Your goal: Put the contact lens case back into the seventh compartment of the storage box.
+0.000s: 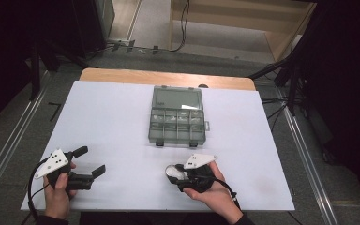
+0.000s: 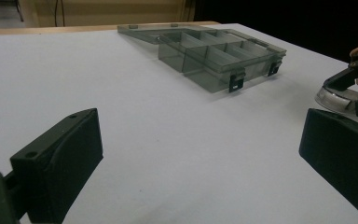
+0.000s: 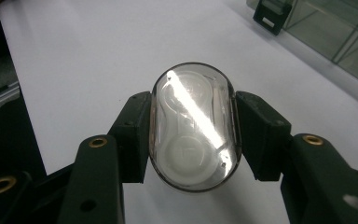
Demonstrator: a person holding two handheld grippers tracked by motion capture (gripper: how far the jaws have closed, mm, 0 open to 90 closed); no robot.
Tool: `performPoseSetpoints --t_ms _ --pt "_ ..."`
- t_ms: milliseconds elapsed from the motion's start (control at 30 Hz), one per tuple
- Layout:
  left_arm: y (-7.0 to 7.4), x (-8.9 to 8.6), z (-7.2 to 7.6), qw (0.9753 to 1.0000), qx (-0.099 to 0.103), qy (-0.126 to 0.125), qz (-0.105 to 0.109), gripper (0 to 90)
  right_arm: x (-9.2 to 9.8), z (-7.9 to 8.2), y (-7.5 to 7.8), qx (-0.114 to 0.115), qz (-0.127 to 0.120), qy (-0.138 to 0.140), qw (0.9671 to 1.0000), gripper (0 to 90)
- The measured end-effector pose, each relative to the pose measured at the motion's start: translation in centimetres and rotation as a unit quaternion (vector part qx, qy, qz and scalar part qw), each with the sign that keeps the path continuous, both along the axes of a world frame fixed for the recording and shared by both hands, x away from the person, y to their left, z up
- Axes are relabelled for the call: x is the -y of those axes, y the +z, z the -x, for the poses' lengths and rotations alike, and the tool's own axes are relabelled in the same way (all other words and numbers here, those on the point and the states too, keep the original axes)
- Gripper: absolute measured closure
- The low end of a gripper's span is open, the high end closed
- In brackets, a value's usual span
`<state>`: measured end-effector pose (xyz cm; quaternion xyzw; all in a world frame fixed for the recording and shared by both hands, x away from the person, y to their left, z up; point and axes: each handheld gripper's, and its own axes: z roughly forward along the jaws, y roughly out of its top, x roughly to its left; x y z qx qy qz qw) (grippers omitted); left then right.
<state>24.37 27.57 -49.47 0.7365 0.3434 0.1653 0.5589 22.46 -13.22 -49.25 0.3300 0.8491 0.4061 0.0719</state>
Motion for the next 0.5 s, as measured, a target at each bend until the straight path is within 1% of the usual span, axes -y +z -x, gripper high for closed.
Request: performPoseSetpoints --t_ms 167,300,500 --pt "0.0 0.0 0.0 1.0 0.001 0.0 0.001 0.0 0.4 -0.2 0.4 -0.001 -0.006 -0.008 0.9999 47.1" --pt "0.1 -0.1 0.1 1.0 0.006 0.0 0.005 0.0 0.6 -0.4 0.7 0.002 -0.007 -0.012 0.9999 47.1" --pt "0.2 -0.2 0.1 0.9999 0.006 0.002 0.009 0.0 0.9 -0.8 1.2 0.006 -0.01 -0.016 0.9998 47.1"
